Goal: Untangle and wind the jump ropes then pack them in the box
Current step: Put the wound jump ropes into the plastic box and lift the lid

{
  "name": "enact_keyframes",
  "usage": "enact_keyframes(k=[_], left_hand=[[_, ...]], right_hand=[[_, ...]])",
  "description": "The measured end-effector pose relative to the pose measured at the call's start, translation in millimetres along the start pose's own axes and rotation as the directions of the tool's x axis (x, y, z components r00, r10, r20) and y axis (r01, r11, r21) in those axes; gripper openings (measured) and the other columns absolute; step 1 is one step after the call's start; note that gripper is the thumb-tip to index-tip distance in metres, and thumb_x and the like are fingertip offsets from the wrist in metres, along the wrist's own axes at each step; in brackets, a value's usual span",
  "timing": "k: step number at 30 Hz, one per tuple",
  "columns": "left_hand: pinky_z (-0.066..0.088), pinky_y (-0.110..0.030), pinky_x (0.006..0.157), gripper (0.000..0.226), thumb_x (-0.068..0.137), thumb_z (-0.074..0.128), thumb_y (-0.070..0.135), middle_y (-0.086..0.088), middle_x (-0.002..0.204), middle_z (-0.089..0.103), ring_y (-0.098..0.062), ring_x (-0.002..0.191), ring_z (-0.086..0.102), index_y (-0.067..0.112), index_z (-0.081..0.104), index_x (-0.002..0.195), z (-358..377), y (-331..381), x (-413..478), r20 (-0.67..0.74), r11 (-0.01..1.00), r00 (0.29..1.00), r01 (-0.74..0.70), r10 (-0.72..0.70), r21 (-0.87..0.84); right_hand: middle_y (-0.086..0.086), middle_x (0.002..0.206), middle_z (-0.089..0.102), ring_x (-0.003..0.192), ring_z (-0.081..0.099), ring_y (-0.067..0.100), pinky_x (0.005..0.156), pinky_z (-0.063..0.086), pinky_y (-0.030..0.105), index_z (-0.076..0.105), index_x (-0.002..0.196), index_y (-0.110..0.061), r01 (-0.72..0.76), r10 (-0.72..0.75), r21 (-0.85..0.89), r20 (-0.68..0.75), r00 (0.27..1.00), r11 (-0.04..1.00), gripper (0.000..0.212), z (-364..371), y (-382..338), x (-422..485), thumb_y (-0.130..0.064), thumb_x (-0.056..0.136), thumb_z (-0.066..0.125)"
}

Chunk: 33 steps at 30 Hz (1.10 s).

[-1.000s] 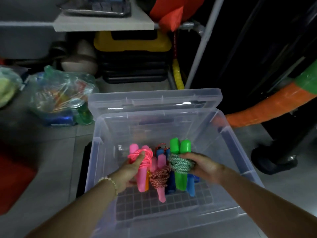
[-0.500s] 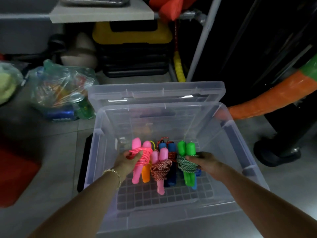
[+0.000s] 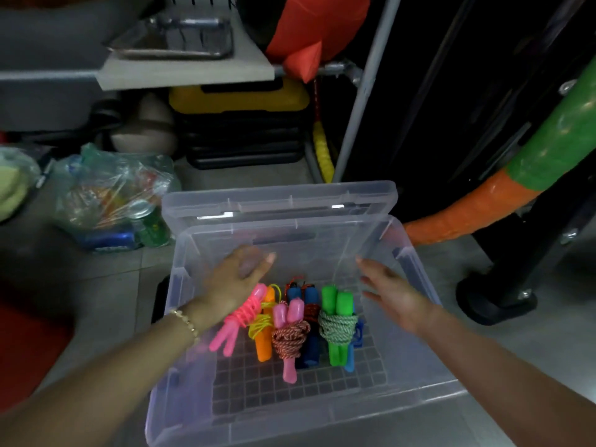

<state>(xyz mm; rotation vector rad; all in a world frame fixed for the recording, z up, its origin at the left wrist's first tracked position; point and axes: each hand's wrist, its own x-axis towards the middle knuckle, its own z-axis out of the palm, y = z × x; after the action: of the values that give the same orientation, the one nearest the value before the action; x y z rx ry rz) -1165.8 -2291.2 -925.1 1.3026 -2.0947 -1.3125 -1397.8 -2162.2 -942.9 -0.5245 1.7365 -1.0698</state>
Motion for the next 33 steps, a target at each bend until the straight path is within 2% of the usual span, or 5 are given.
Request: enact_keyframes(k=[6,12,21,26,33], left_hand=[[0.036,-0.021,0.098,0.055,0.082,0.060,0.054,0.002,0.123,0.055,-0.013,0.115,0.050,0.022,0.054,0.127,-49,73,33,-0.073,0.843,0.877,-0.429,0.474,0.323],[0.028,-0.034,0.106,0.068,0.086,0.051,0.059,-0.007,0.141,0.047,-0.025,0.130,0.041,0.020,0.039,0.141,-31,76,71,0.080,0.740,0.982,-0.183,0.173,0.647],[0.043,-0.031,0.073,0.036,0.073,0.071,0.051,0.006,0.065,0.053,-0.020,0.071,0.057,0.023,0.052,0.085,-57,110,68,-0.096,0.835,0.931,-0.267,0.353,0.481],[0.038,-0.023,0.057,0.032,0.071,0.069,0.059,0.007,0.075,0.060,-0.011,0.073,0.056,0.032,0.063,0.088,-126,187,45,-0.116,0.824,0.896,-0.335,0.429,0.458],[0.051,-0.038,0.081,0.066,0.057,0.046,0.090,0.012,0.088,0.068,-0.015,0.086,0.062,0.034,0.066,0.086,-191,212,-3,-0.136,0.874,0.918,-0.298,0.373,0.385]], right_hand=[[-0.002,0.118,0.056,0.109,0.054,0.009,0.096,0.043,0.025,0.059,0.113,-0.023,0.410,-0.429,-0.131,-0.213,0.878,0.903,0.038,-13,-98,-18,-0.037,0.080,0.068],[-0.001,0.151,0.023,0.140,0.024,0.013,0.115,0.024,0.031,0.049,0.133,-0.023,0.310,-0.400,-0.373,-0.192,0.896,0.875,0.056,-17,-99,9,-0.035,0.082,0.069],[-0.005,0.155,0.019,0.142,0.018,0.009,0.106,0.019,0.016,0.032,0.145,-0.023,0.374,-0.438,-0.304,-0.179,0.881,0.876,0.071,-24,-121,-15,-0.037,0.084,0.066],[-0.005,0.155,0.020,0.141,0.021,0.013,0.106,0.023,0.024,0.015,0.150,-0.026,0.396,-0.416,-0.131,-0.197,0.888,0.909,0.087,-34,-171,-66,-0.046,0.081,0.064],[-0.004,0.155,0.022,0.142,0.021,0.013,0.108,0.023,0.027,0.021,0.148,-0.030,0.394,-0.408,-0.109,-0.167,0.898,0.913,0.090,-32,-210,-132,-0.060,0.072,0.060]])
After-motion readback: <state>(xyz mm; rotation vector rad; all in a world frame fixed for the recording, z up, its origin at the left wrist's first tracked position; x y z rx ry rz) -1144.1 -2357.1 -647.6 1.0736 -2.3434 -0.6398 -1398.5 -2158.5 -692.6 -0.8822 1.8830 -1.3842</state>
